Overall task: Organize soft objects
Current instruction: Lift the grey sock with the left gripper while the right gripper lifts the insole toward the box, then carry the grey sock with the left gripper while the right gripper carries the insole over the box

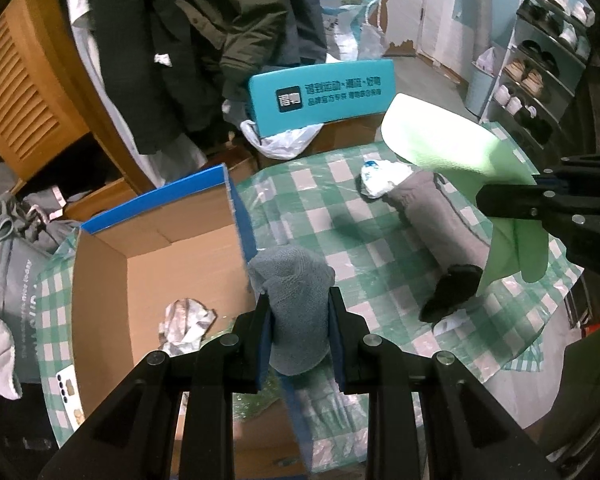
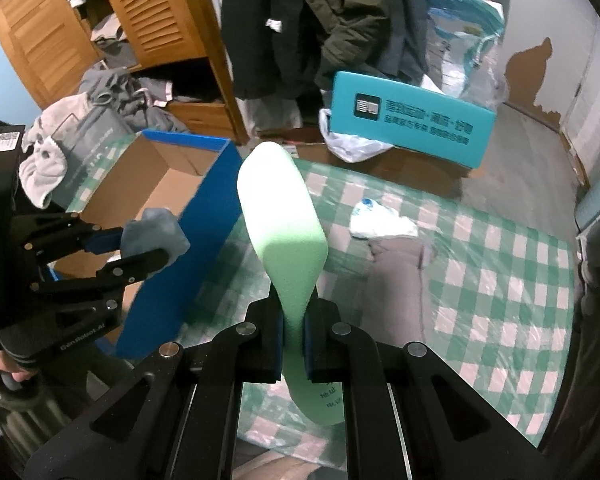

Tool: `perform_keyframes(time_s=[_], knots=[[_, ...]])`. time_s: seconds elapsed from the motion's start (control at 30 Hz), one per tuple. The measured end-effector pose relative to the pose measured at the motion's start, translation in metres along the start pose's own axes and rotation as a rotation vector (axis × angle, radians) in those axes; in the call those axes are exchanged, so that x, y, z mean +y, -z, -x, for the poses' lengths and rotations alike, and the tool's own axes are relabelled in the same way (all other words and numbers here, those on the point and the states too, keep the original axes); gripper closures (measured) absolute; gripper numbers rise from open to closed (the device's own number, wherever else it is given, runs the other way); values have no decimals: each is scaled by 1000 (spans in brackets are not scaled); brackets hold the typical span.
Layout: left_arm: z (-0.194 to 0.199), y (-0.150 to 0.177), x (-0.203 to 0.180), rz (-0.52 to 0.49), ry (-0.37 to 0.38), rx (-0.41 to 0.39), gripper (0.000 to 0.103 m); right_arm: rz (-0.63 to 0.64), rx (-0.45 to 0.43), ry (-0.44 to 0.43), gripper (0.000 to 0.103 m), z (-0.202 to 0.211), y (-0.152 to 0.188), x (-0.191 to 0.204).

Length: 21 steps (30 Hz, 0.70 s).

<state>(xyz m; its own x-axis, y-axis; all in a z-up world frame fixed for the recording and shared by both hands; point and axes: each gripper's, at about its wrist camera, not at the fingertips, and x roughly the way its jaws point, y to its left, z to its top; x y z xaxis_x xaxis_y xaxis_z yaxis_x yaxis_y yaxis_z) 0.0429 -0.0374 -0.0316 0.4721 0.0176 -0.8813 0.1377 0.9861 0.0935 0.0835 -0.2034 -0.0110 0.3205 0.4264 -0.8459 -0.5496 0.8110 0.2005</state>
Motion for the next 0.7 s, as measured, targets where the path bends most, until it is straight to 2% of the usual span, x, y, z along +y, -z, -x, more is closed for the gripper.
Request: perform_keyframes(time_s=[0.7], knots=[[10, 23, 67, 96, -51, -22, 78, 102, 17, -73, 95, -28, -36, 72]])
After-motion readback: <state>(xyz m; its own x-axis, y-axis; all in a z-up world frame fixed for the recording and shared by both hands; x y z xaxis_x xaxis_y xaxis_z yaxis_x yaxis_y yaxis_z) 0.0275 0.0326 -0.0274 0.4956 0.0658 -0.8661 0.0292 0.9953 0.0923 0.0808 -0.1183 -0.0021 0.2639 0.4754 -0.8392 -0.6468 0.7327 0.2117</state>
